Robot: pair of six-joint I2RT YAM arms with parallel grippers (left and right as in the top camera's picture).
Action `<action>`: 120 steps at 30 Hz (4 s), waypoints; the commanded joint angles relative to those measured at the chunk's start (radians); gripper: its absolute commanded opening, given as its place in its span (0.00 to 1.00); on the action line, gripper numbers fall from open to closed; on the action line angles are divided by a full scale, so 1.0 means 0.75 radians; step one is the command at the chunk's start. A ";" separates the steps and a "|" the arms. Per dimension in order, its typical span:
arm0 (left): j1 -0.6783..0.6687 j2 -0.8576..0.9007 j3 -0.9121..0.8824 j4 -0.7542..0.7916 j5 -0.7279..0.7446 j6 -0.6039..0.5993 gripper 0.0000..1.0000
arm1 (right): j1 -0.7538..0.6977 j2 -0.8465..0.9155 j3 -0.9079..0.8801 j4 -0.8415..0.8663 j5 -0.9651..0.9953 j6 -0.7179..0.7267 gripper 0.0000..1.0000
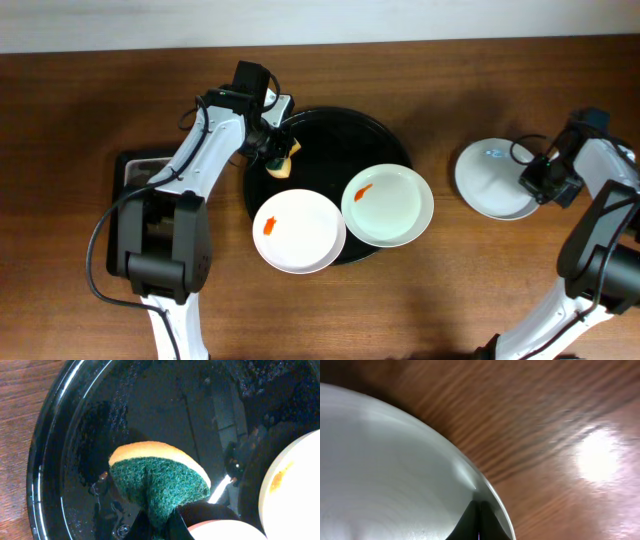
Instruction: Clean dirty plates on tray and stack at the side
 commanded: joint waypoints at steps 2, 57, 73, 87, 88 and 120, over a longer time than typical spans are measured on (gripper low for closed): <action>0.001 -0.050 -0.004 -0.005 0.025 0.021 0.00 | -0.035 -0.044 0.020 -0.008 -0.095 -0.047 0.29; 0.577 -0.468 -0.803 0.307 -0.430 -0.138 0.00 | 0.953 -0.807 0.044 -0.346 -0.427 -0.219 0.56; 0.577 -0.424 -0.932 0.408 -0.434 -0.129 0.00 | 0.954 -0.806 0.044 -0.352 -0.427 -0.220 0.56; 0.577 -0.537 -0.836 0.287 -0.435 -0.123 0.00 | 0.924 -0.356 0.022 -0.548 0.022 0.027 0.48; 0.577 -0.537 -0.836 0.288 -0.435 -0.123 0.00 | 0.879 -0.356 -0.004 -0.545 0.019 0.052 0.48; 0.577 -0.537 -0.836 0.316 -0.434 -0.099 0.00 | 0.927 -0.178 -0.231 0.387 -0.048 -0.081 0.04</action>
